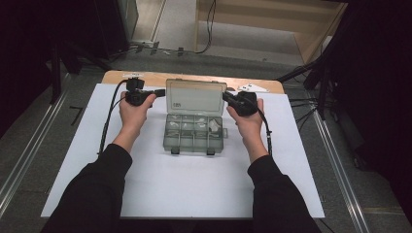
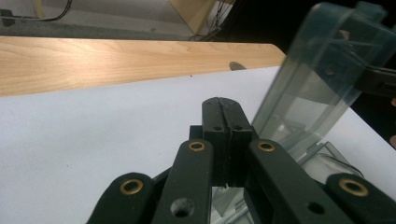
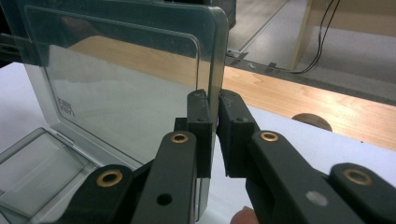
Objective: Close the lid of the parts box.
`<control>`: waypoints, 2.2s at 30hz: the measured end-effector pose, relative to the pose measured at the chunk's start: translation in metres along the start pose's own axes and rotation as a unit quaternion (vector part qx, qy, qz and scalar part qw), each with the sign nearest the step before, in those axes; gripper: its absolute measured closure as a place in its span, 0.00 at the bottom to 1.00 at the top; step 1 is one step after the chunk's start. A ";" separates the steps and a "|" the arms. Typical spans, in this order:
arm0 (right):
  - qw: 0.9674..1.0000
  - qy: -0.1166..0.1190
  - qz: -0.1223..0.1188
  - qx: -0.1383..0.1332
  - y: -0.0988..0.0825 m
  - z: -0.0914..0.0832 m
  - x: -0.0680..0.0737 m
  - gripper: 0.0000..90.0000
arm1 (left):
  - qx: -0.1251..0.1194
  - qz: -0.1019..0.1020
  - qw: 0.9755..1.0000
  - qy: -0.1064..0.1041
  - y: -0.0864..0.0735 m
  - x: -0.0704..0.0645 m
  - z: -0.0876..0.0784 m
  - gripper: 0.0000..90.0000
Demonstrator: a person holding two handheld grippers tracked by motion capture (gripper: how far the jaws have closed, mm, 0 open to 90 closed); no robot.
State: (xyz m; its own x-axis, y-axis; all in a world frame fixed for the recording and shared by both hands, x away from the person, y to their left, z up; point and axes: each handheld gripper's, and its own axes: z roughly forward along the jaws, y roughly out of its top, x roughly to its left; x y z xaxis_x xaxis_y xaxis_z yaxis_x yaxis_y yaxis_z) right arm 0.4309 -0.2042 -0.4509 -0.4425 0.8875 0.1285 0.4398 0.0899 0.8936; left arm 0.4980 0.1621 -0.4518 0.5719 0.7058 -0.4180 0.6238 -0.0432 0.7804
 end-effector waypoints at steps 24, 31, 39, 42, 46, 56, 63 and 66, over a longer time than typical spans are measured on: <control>1.000 0.019 -0.018 -0.016 -0.006 -0.007 -0.001 0.91 | -0.013 0.005 0.999 -0.035 0.003 -0.007 0.006 0.99; 0.999 0.038 0.002 0.000 -0.007 -0.011 -0.001 0.80 | -0.015 0.021 0.999 -0.034 0.004 -0.013 0.005 0.99; 0.999 0.046 -0.008 0.000 -0.013 -0.021 -0.002 0.70 | -0.016 0.031 0.999 -0.042 0.003 -0.017 0.004 0.99; 0.999 0.049 -0.005 -0.001 -0.015 -0.027 -0.006 0.68 | -0.015 0.036 0.998 -0.040 0.004 -0.018 0.003 0.99; 0.999 0.051 -0.007 0.001 -0.018 -0.032 -0.009 0.68 | -0.013 0.042 0.998 -0.043 0.004 -0.020 0.002 0.99; 0.999 0.038 0.014 0.009 -0.020 -0.033 -0.013 0.87 | -0.016 0.047 0.997 -0.055 0.002 -0.026 -0.001 0.99; 0.997 0.039 0.060 0.005 -0.013 -0.031 -0.010 0.97 | -0.017 0.046 0.997 -0.060 -0.002 -0.028 -0.006 0.99; 0.997 0.045 0.069 0.003 -0.011 -0.032 -0.008 0.97 | -0.017 0.045 0.997 -0.065 -0.004 -0.029 -0.009 0.99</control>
State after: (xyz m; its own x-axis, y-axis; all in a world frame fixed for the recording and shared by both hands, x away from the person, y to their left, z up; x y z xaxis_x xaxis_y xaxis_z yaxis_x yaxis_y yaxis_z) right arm 0.4047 -0.2265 -0.4484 -0.4459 0.8476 0.2876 0.5049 -0.0271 0.8627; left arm 0.4740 0.1481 -0.4385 0.6906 0.6023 -0.4004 0.5497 -0.0774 0.8318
